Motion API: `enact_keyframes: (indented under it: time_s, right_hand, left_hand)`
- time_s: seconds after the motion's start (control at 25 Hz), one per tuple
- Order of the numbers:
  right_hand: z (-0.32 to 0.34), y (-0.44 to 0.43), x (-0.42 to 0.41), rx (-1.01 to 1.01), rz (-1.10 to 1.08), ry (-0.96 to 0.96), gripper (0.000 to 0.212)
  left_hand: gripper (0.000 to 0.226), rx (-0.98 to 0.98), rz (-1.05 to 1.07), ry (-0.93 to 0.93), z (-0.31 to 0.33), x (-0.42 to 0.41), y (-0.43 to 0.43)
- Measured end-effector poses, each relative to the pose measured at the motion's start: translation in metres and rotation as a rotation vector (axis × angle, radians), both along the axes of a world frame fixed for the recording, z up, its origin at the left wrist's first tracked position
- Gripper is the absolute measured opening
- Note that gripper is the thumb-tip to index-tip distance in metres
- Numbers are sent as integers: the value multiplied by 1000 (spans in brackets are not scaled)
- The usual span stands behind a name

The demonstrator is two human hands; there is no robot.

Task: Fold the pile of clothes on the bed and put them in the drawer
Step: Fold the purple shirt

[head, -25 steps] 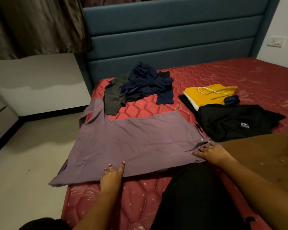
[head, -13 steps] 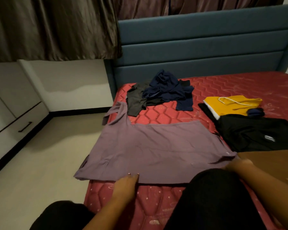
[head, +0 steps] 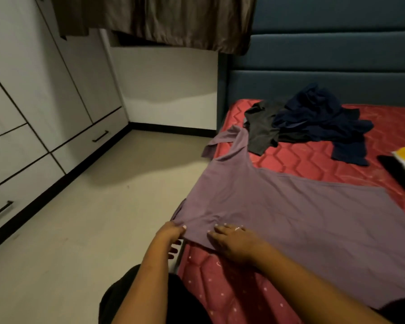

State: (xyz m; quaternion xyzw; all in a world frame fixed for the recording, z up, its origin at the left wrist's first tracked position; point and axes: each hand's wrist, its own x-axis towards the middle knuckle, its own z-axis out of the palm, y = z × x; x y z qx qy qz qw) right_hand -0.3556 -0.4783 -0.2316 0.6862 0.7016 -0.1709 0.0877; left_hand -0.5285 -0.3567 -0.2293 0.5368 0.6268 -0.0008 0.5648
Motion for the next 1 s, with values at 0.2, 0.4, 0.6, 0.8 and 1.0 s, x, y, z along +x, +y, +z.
enact_keyframes:
  time_s: [0.2, 0.4, 0.6, 0.8, 1.0]
  right_hand:
    - [-41, 37, -19, 70, 33, -83, 70]
    - [-59, 43, -30, 191, -22, -111, 64]
    - [-65, 51, -40, 206, 33, -101, 62]
    - [-48, 42, -15, 218, 168, -32, 64]
    - [-37, -24, 67, 99, 38, -139, 53]
  left_hand:
    - [50, -86, -48, -41, -13, 10, 23]
    - [28, 100, 166, -69, -26, 0, 38]
    - [18, 341, 157, 250, -12, -10, 32]
    - [25, 861, -29, 404, -5, -1, 17]
    - [45, 1163, -531, 326, -29, 43, -20]
